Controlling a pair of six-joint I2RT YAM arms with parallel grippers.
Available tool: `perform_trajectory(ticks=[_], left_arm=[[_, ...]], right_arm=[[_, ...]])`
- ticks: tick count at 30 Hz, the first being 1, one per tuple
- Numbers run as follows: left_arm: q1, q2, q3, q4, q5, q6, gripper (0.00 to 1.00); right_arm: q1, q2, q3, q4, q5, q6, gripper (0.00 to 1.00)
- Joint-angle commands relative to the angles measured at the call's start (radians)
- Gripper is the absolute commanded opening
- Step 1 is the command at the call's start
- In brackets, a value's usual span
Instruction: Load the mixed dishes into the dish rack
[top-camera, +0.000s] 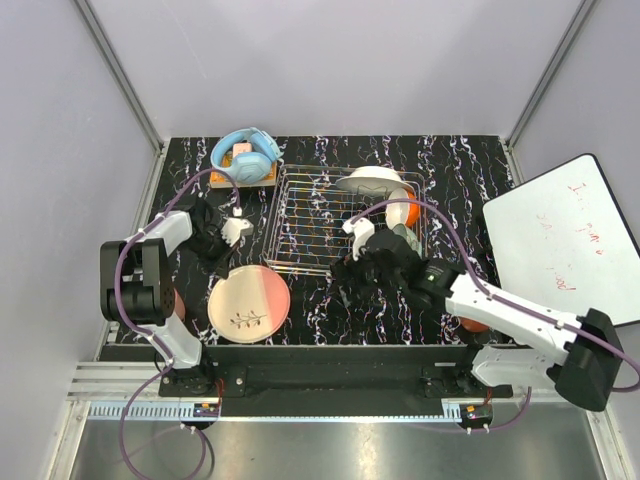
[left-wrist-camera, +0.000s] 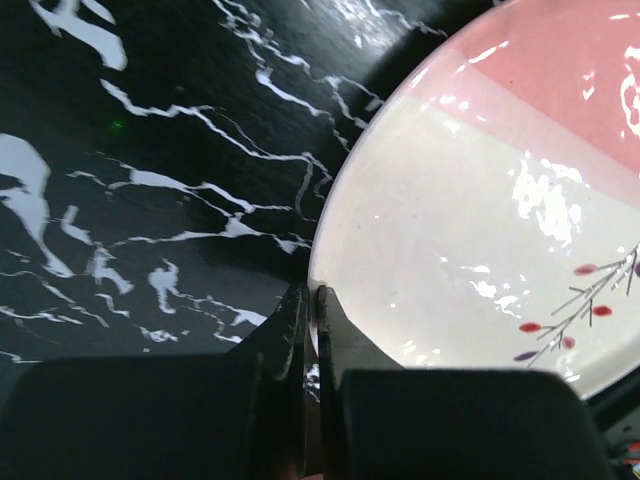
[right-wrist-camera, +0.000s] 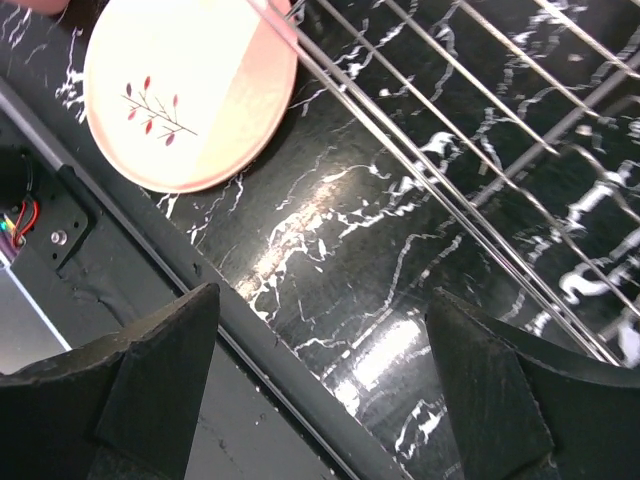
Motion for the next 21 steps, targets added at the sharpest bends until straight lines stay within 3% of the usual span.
perform_trajectory(ticks=[1,6,12,21], left_arm=[[-0.01,-0.027,-0.025,-0.103,0.022,0.026,0.0],[-0.013,-0.047,-0.012,-0.118,0.039,0.016,0.0],[-0.027,-0.093,0.029,-0.156,0.068,0.009,0.0],[-0.091,-0.141,0.095,-0.205,0.089,-0.006,0.0]], right_arm=[[0.009,0.074,0.005,0.126,-0.131,-0.034,0.93],[0.009,0.178,0.027,0.149,-0.197,-0.095,1.0],[0.009,0.295,0.054,0.19,-0.277,-0.147,1.0],[0.009,0.451,0.03,0.511,-0.348,-0.19,1.0]])
